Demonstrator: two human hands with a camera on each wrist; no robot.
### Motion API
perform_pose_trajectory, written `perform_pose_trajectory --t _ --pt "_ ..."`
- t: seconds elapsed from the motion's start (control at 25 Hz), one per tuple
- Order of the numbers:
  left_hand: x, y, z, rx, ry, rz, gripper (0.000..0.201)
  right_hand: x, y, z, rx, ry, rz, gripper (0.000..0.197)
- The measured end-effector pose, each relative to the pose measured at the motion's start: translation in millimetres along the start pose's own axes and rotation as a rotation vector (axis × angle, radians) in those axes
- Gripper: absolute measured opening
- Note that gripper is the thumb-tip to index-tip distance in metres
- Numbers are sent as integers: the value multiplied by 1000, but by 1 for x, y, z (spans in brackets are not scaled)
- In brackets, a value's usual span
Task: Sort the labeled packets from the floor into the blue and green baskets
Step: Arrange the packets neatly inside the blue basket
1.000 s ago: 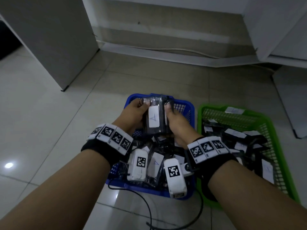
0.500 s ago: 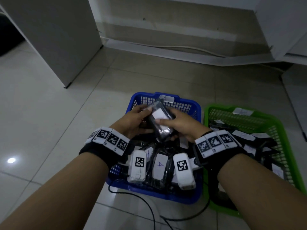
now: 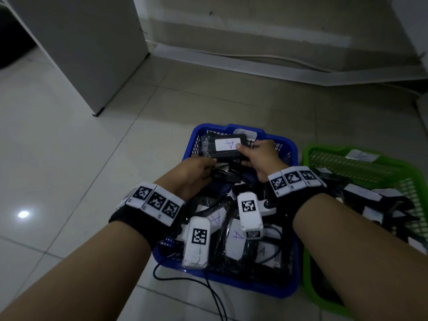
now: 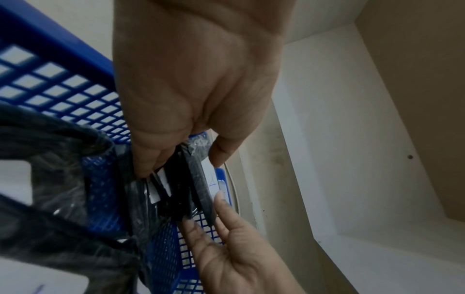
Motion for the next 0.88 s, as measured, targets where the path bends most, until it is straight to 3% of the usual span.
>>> perform_pose_trajectory --t 0.08,0.2,0.36,0.44,0.6,0.88 --pt "-1 -1 0 -70 46 -27 37 -3 -1 4 -124 -51 99 39" --pt "-4 -1 0 -142 83 -46 37 -13 1 2 -373 34 217 44" --pt "-8 1 7 -127 -5 -56 35 -23 14 2 -785 88 366 65" --pt "-9 0 8 -181 -37 -68 27 -29 24 -1 -907 97 438 65" --pt "-8 -7 8 -276 -42 -131 16 -22 38 -4 -849 -2 557 34" --pt "-4 -7 7 -62 24 -26 33 -22 30 0 -798 124 478 28"
Point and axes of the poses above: each hand's wrist, its own x-axis towards the middle knuckle, its own z-axis out of the back of the hand, y = z × x, the point moved 4 cm from there along x, towards the middle knuckle, and after that the axes turned 5 degrees about -x, right-handed, at the moved point
